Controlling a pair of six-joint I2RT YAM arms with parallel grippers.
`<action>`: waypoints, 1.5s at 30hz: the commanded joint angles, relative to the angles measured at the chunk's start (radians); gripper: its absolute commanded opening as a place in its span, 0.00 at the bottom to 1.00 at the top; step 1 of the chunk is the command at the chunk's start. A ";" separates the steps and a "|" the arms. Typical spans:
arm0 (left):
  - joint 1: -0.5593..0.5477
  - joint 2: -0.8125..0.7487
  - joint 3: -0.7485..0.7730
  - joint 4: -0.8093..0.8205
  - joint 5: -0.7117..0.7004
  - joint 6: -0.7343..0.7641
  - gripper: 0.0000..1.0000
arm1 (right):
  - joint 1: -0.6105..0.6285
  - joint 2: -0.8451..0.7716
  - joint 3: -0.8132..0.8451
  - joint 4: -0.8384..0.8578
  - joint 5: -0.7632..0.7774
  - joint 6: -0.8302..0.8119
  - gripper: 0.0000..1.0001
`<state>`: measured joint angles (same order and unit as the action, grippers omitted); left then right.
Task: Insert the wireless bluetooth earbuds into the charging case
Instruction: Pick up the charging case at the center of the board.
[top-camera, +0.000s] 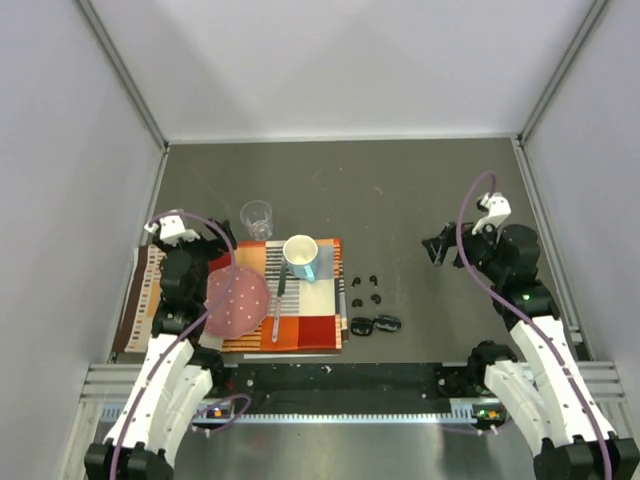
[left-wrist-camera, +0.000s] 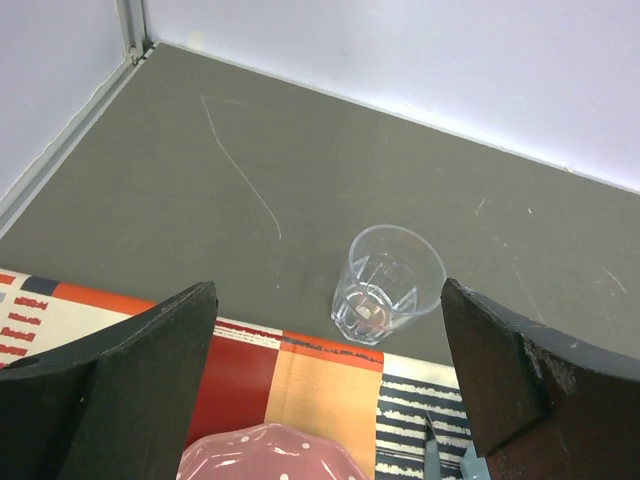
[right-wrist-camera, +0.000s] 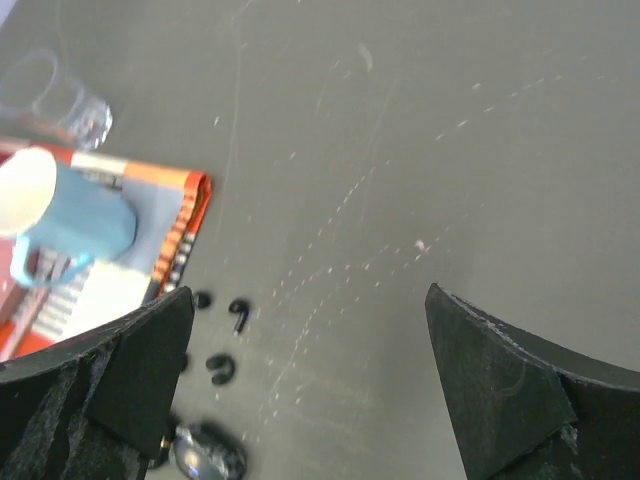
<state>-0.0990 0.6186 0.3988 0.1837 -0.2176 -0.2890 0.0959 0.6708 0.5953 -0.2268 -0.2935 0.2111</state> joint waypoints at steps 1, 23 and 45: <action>0.004 -0.094 0.021 -0.090 -0.003 -0.044 0.99 | 0.048 0.009 0.069 -0.175 -0.142 -0.247 0.99; 0.004 -0.056 0.327 -0.593 0.304 0.021 0.99 | 0.307 0.072 0.247 -0.657 -0.090 -0.763 0.98; 0.004 -0.154 0.298 -0.627 0.167 -0.009 0.99 | 0.703 0.233 0.118 -0.543 -0.016 -0.797 0.89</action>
<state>-0.0986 0.4774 0.7082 -0.4557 -0.0357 -0.2890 0.7406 0.8719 0.7326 -0.8875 -0.3302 -0.6186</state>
